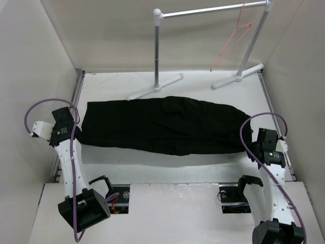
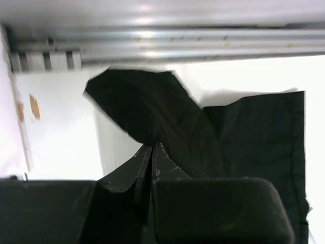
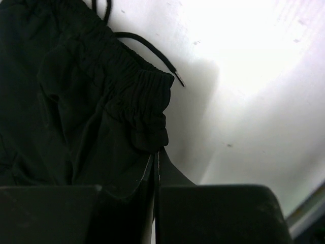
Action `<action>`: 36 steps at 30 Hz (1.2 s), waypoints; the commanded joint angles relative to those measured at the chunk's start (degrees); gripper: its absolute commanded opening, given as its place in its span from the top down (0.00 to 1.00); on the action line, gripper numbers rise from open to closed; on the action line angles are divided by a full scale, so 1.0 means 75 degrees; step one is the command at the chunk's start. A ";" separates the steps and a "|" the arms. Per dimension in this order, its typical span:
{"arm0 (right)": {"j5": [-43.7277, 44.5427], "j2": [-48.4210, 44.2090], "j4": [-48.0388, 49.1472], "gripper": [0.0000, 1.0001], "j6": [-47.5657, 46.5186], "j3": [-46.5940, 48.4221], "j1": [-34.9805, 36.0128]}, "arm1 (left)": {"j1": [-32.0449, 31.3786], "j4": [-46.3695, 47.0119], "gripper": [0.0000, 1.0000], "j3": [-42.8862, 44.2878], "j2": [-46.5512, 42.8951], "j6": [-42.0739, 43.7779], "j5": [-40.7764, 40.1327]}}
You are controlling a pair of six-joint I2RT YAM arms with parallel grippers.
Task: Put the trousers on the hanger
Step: Fold the trousers at the center of the board.
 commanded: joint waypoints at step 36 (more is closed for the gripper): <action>0.0866 1.0246 0.0358 0.58 -0.0493 0.9793 0.0265 | -0.1534 0.0412 0.66 0.8222 0.8820 0.2387 -0.0925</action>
